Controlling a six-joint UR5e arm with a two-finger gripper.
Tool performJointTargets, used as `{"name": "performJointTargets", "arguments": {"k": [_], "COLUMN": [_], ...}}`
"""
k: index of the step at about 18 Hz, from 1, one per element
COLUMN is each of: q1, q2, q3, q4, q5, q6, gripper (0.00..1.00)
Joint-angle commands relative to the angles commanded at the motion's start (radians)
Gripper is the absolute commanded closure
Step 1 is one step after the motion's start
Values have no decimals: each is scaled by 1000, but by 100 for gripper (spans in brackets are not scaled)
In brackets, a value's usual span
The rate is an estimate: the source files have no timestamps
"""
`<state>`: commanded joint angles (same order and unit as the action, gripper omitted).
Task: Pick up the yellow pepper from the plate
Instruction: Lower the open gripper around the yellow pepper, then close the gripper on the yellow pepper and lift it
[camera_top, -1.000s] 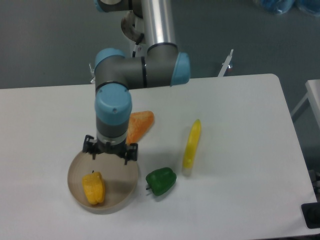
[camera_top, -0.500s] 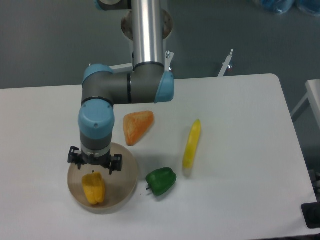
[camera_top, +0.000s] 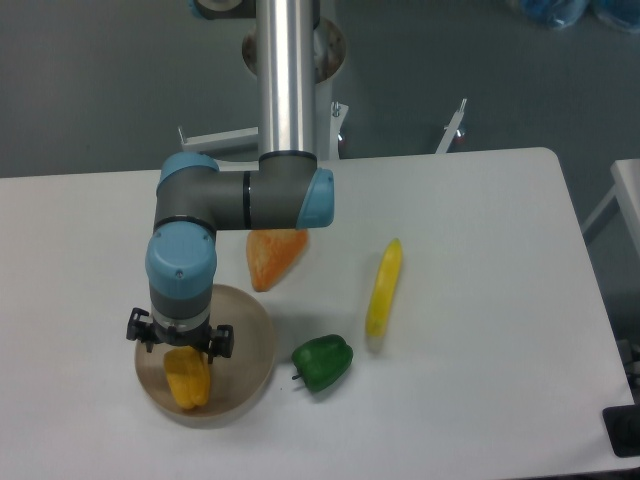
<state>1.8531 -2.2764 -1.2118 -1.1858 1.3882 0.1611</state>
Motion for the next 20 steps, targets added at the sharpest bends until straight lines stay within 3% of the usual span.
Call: {"name": "performJointTargets", "arguments": {"k": [3, 6, 7, 9, 14, 20], "q1": [-3, -3, -3, -3, 0, 67], "q2": [-17, -20, -19, -9, 35, 165], "q3": [0, 2, 2, 6, 6, -12], "q4": [20, 20, 20, 18, 18, 5], "q5": [6, 8, 8, 8, 9, 91], "q6": [-2, -12, -15, -18, -18, 6], "gripper": [1, 50, 61, 72, 75, 72]}}
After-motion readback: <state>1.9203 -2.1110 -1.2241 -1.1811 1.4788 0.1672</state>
